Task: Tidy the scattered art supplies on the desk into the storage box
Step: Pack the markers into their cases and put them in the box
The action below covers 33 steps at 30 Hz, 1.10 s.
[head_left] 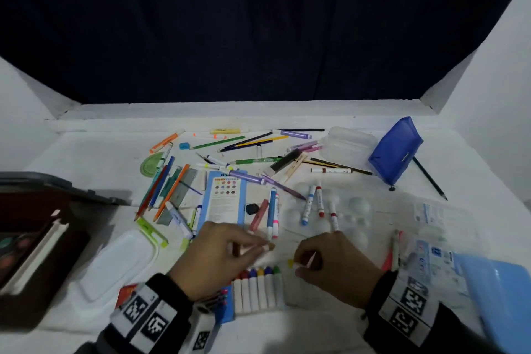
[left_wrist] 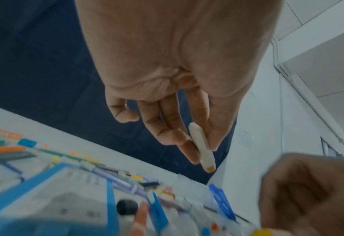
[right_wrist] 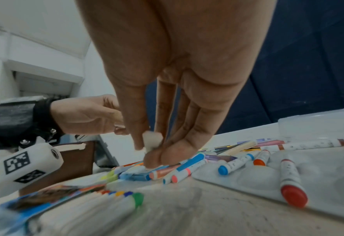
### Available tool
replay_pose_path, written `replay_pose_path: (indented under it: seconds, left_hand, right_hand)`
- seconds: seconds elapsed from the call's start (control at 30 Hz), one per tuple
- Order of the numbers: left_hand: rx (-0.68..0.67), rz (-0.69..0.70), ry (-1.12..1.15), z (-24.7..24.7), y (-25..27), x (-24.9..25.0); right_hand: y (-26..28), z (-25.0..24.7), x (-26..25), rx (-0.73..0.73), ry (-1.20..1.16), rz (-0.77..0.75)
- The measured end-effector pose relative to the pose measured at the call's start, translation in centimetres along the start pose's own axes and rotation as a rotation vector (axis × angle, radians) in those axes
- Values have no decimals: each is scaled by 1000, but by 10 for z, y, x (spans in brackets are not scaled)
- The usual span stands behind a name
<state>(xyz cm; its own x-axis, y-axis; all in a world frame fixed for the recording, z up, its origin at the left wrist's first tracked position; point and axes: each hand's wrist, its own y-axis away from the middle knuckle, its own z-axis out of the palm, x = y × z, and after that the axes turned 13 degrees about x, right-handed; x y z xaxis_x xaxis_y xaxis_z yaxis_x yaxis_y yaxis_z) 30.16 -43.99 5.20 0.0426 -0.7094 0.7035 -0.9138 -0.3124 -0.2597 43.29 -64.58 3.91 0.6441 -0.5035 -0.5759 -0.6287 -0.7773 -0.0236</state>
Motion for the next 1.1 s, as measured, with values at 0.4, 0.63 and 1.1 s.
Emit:
replay_pose_path:
  seconds: [0.4,0.63,1.1]
  left_hand:
    - [-93,64,-610,62,35,21]
    - [-246,48,-638,65,39,17]
    - [-260,-67,-621,60,24,19]
  right_hand:
    - [12,23,-5,-38,136,-82]
    - [14,20,0,-107,78,-46]
    - [0,20,-5,-100,106,2]
